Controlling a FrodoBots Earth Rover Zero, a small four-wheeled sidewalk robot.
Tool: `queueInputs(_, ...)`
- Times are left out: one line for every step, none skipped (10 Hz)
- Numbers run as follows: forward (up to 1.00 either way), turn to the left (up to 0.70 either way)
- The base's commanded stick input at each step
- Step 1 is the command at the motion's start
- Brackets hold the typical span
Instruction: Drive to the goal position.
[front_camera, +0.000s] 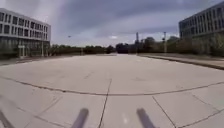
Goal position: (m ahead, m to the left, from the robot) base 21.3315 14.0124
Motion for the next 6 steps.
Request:
queueInputs(0.5, 0.0)
queueInputs(0.5, 0.0)
queueInputs(0.5, 0.0)
queueInputs(0.5, 0.0)
queueInputs(0.5, 0.0)
queueInputs(0.5, 0.0)
